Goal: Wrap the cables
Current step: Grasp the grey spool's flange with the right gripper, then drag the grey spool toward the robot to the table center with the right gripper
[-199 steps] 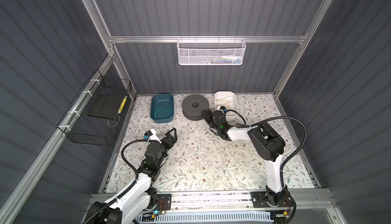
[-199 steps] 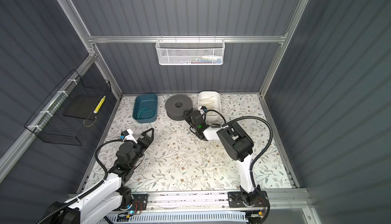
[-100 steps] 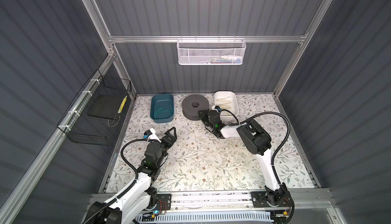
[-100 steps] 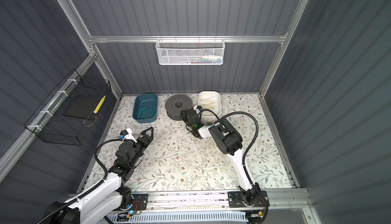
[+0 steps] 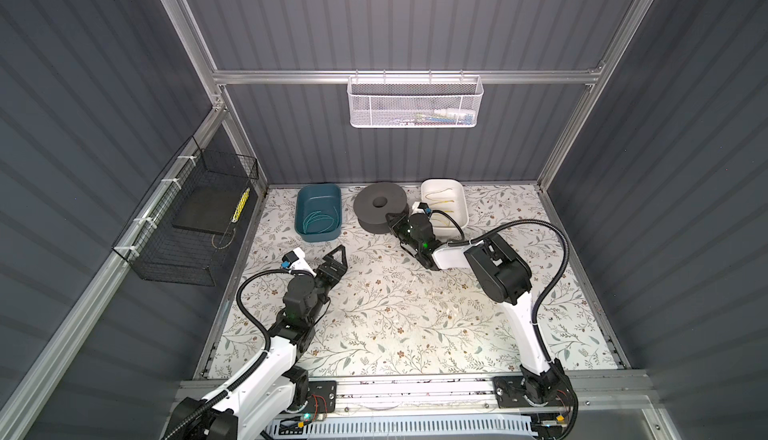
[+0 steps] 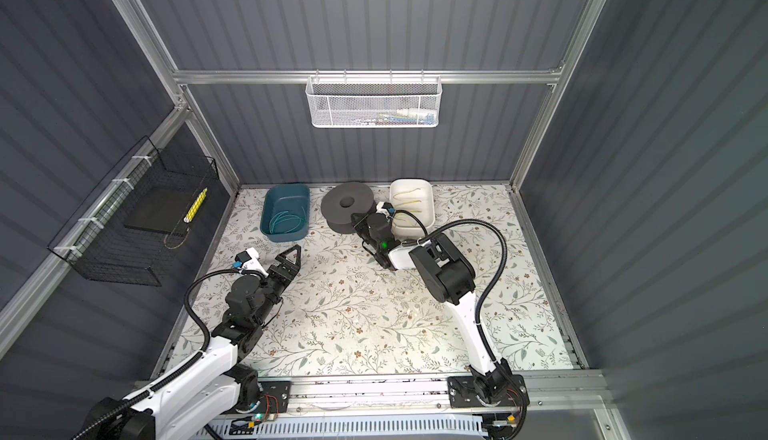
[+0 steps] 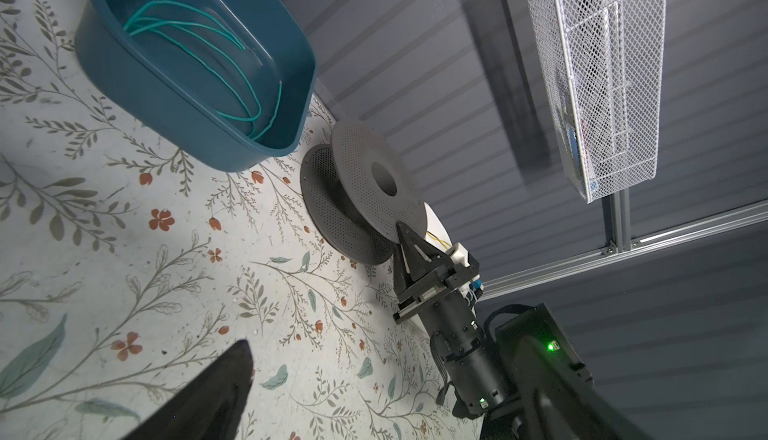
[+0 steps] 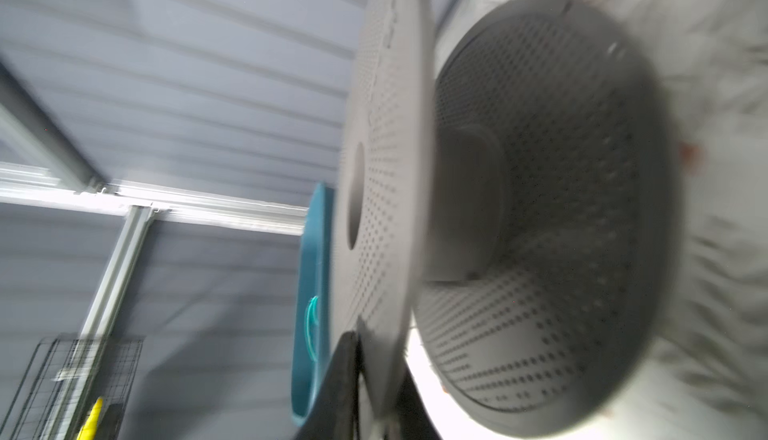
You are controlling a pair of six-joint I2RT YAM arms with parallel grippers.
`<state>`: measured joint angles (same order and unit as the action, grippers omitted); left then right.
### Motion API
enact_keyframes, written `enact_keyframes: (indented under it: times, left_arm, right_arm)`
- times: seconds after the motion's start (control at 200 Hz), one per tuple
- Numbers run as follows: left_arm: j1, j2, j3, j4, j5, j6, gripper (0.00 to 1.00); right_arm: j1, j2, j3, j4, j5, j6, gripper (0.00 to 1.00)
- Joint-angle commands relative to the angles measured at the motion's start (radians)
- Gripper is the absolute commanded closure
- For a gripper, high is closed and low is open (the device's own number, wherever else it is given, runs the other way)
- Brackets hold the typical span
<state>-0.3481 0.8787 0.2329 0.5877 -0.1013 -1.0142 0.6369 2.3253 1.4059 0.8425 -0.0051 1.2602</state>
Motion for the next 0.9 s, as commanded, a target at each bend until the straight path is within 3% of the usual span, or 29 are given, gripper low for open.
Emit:
enact_keyframes:
  times: [0.0, 0.355, 0.63, 0.895]
  left_arm:
    - [-0.001, -0.031, 0.043, -0.040, 0.012, 0.023, 0.01]
    - [0.001, -0.106, 0.079, -0.144, -0.007, 0.063, 0.00]
    - [0.001, -0.129, 0.164, -0.267, -0.016, 0.091, 0.01]
    - [0.001, -0.166, 0.228, -0.377, -0.041, 0.137, 0.01]
  right_arm:
    - [0.000, -0.036, 0.015, 0.043, -0.026, -0.010, 0.92]
    - [-0.001, -0.118, -0.029, 0.086, -0.071, 0.004, 1.00]
    - [0.003, -0.221, -0.078, 0.106, -0.139, -0.009, 1.00]
    - [-0.001, -0.371, -0.235, 0.147, -0.159, 0.002, 1.00]
